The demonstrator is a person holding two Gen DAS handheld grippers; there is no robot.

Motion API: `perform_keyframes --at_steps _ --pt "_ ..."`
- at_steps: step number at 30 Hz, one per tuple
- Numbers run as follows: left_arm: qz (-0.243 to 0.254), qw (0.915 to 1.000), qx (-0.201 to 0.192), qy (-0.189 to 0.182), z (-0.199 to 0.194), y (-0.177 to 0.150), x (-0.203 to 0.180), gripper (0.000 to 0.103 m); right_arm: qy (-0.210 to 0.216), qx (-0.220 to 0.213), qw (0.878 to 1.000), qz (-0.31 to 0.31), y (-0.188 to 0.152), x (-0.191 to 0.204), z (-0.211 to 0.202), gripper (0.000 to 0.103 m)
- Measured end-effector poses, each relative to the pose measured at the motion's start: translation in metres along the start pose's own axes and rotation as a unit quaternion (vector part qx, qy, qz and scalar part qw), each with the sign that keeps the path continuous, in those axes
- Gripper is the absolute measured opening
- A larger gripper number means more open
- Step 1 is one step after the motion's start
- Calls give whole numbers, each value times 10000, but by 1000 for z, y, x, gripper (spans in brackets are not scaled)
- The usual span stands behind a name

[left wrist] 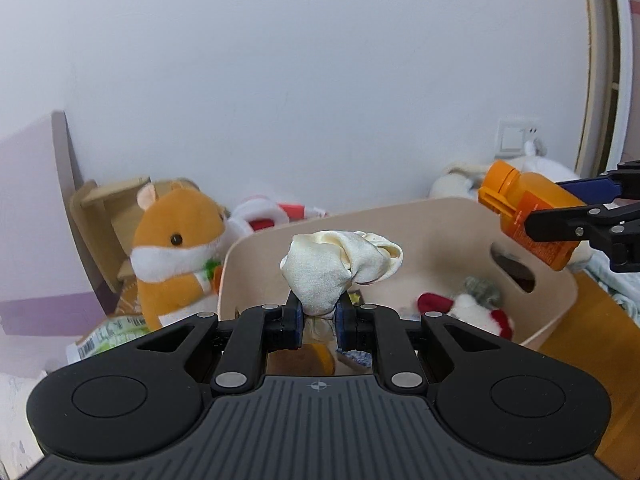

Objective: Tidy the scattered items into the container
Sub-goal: 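Lift both items over the beige basket and open both grippers to drop them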

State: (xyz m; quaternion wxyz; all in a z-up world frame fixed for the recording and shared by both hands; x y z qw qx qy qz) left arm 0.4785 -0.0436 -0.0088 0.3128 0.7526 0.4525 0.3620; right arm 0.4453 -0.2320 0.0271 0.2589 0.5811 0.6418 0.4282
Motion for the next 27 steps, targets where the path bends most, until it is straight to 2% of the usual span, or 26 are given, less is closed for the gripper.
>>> perform_keyframes --at_steps 11,19,23,27 --pt "133 9974 660 -272 51 -20 -10 15 -201 774 9967 -129 -28 -4 72 49" --pt "194 9920 1202 -346 69 -37 -17 16 -391 1075 9927 -393 -42 -1 92 49" --pt "177 9903 1310 -419 71 -42 -21 25 -471 1240 9897 -531 -52 0 93 49" --pt "19 9905 1289 -486 68 -41 -21 47 -593 1262 9879 -676 -59 2 94 49"
Point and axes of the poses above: each gripper's, at about its wrist camera, not at the fingertips, and z roughly the way its jaws point, x to its left, y to its top, the point moved 10 cm from there along z, roughly the way its jaws point, and after that the axes turned 13 degrees about z, right-handed, at the moved point
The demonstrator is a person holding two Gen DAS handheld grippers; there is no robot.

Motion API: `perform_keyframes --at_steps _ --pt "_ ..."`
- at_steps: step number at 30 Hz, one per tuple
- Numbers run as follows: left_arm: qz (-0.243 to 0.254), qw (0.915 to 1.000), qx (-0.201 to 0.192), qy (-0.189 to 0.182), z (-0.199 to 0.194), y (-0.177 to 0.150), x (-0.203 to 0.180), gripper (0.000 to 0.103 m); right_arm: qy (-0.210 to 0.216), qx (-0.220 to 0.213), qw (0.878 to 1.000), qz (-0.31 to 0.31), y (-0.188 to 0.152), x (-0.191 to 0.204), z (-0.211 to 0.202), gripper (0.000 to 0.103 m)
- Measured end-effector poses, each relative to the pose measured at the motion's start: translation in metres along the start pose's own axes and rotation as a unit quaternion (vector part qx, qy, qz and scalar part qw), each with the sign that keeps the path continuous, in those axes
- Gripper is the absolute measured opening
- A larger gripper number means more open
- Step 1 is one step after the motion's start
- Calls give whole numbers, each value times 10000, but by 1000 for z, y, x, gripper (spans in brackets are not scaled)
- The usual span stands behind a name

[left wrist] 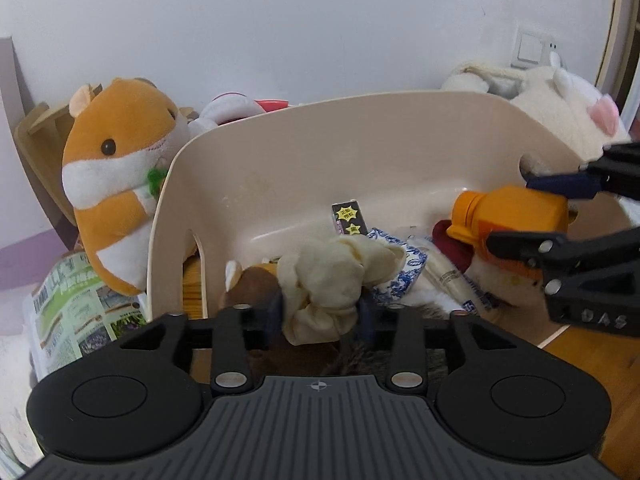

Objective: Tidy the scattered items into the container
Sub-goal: 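Lift both items over the beige basket and open both grippers to drop them, then move both grippers back toward the soap box and black cube on the table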

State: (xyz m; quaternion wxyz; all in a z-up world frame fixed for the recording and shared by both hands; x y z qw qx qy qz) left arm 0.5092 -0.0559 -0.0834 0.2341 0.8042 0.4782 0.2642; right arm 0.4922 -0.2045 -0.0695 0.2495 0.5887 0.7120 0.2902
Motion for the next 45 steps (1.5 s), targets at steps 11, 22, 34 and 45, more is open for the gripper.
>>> perform_keyframes --at_steps 11,22,34,45 --pt "-193 9968 -702 324 -49 12 1 84 -118 -483 9988 -51 3 -3 -41 87" --pt "-156 9933 -1065 432 -116 -17 -22 86 -14 -1295 9913 230 -15 -19 -138 103" --pt "38 9922 -1216 271 -160 -73 -78 86 152 -1379 9901 219 -97 -5 -198 103" --pt "-77 9944 -1046 157 -144 -112 -101 86 57 -1048 9943 184 -153 3 -180 103"
Point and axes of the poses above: each gripper's, at about its wrist camera, not at the fingertips, and z roughly the way its jaws point, x to its left, y to its top, the point moved 10 cm from there along z, roughly the way its jaws point, and after that the axes turned 13 degrees about z, right-handed, at the moved point
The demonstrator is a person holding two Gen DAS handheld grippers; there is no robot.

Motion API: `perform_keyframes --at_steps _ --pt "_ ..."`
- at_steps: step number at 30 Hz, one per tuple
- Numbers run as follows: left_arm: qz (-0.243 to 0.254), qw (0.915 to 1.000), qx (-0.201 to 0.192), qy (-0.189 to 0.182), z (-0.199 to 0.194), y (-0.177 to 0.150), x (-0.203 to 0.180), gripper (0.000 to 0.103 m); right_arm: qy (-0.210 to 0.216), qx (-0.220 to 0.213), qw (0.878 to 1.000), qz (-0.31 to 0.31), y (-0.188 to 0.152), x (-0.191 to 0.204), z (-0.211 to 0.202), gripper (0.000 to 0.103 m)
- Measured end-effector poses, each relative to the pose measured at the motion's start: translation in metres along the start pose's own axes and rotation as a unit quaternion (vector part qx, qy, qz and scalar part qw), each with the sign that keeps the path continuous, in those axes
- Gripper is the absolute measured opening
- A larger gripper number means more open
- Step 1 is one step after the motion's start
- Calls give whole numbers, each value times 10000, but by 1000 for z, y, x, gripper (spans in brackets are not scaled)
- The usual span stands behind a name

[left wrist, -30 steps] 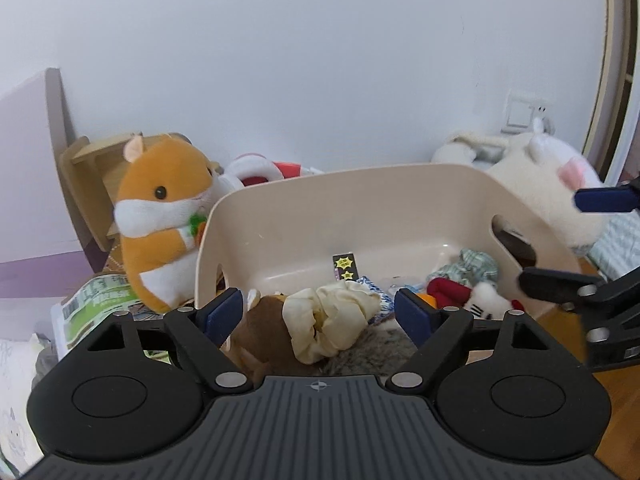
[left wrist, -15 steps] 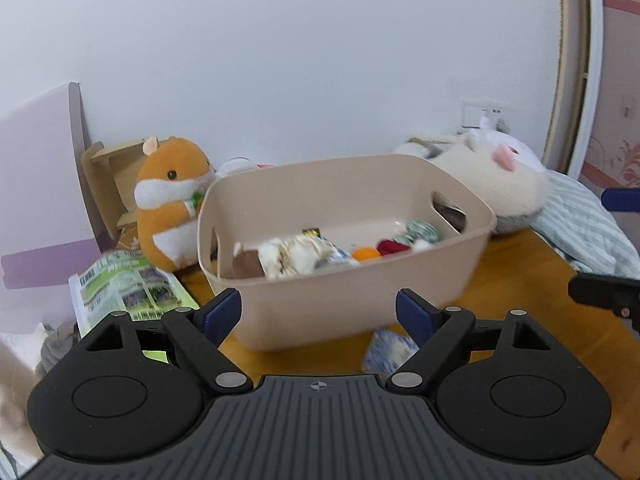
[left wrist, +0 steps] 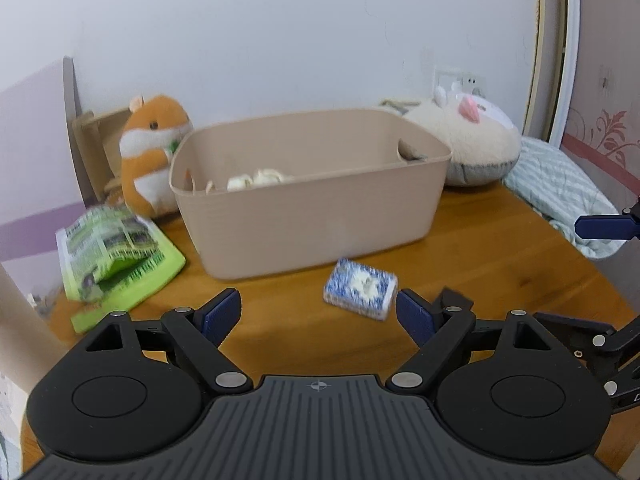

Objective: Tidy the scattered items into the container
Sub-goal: 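Move both grippers back toward the soap box and black cube on the table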

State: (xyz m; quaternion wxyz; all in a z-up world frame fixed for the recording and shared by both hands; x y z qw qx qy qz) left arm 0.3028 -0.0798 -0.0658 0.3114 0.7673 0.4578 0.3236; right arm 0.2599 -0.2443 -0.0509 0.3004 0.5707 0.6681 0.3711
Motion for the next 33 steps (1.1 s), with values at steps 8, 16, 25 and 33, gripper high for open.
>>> perform_keyframes --at_steps 8,16,25,33 --pt "65 9999 54 -88 25 -19 -6 86 -12 241 9997 46 -21 0 22 103" --pt "122 9995 200 -211 47 -22 -13 86 -83 414 9990 -151 -35 3 49 103" --pt "168 9991 283 -278 69 -19 -15 86 -79 554 9983 -138 -37 1 81 94" --pt "116 9984 307 -465 93 -20 -20 86 -151 745 9971 -19 -42 -13 102 84"
Point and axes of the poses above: each gripper's, at about its wrist camera, not at the fingertips, and z roughly the way its jaws point, x to its left, y to its top, the point moved 10 cm from there along z, roughly the way its jaws point, and after that the axes turned 13 degrees about z, right-handed, at the moved point
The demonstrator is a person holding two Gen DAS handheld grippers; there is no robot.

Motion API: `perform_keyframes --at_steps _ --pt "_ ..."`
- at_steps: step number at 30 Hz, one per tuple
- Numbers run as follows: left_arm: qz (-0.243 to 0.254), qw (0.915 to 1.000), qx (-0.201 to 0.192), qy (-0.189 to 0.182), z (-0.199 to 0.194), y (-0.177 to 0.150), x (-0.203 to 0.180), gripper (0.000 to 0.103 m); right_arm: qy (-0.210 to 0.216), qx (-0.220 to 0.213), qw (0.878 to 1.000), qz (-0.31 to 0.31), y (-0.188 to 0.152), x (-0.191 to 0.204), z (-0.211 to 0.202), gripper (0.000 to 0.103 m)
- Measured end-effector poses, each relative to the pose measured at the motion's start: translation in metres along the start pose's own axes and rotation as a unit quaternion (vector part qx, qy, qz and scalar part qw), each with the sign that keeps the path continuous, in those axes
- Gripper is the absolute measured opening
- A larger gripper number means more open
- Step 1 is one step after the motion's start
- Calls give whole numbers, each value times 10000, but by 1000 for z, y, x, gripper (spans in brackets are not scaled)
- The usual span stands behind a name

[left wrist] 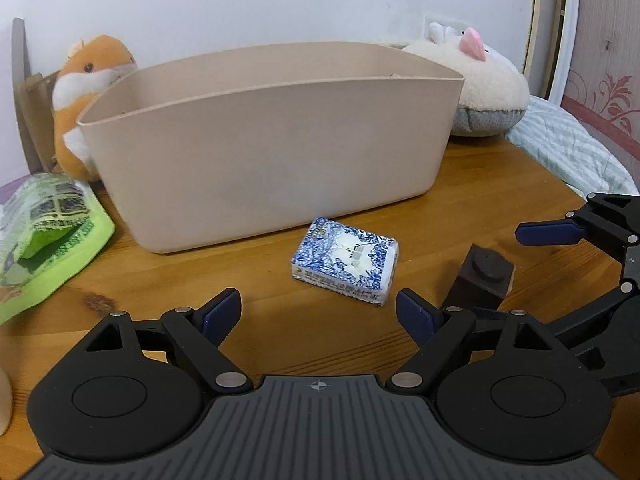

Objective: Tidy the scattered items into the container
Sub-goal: 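Move both grippers back toward the soap box and black cube on the table, then grasp the blue-and-white soap box with the left gripper while the right grasps the black cube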

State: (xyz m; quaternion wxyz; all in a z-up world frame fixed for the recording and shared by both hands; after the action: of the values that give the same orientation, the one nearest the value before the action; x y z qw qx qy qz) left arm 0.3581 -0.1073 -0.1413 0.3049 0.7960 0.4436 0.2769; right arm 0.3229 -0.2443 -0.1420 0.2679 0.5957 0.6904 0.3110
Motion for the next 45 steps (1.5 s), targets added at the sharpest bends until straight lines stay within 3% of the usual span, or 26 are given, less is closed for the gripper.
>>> perform_keyframes --at_steps 8,14,18,26,31,35,37,39,45 --pt "-3 9999 -50 -98 25 8 -5 86 -39 65 9999 75 0 -17 10 80" --pt "335 9991 -159 -193 41 15 -9 88 -70 73 9999 92 5 -27 15 78" --pt "416 9980 -232 -407 48 19 -8 92 -40 78 9999 115 7 -31 17 77" --pt "679 9943 -420 -704 46 18 -17 89 40 46 9999 133 8 -30 18 70" --pt "707 9936 -456 -755 43 21 -17 67 96 46 9999 115 8 -26 17 61" --pt "717 9938 -438 -730 43 23 -19 66 152 64 9998 104 8 -24 17 52" --pt "695 9941 -439 -702 42 22 -18 66 175 72 9998 95 8 -22 16 39" --pt "665 9946 -427 -666 41 21 -18 65 193 79 9997 89 8 -21 15 34" --pt "619 9962 -350 -508 36 17 -15 65 259 20 9996 129 8 -18 11 29"
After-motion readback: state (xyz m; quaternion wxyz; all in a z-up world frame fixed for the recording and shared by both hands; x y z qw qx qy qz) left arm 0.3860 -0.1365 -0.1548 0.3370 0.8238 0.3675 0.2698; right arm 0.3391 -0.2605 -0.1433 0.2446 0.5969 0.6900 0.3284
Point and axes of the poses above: each gripper's, at about its wrist camera, not at the fingertips, and z roughly the way its jaws point, x to its left, y to its top, the point moved 10 cm from there along z, roughly the way its jaws point, and after that the axes turned 13 degrees about z, right-handed, at the moved point
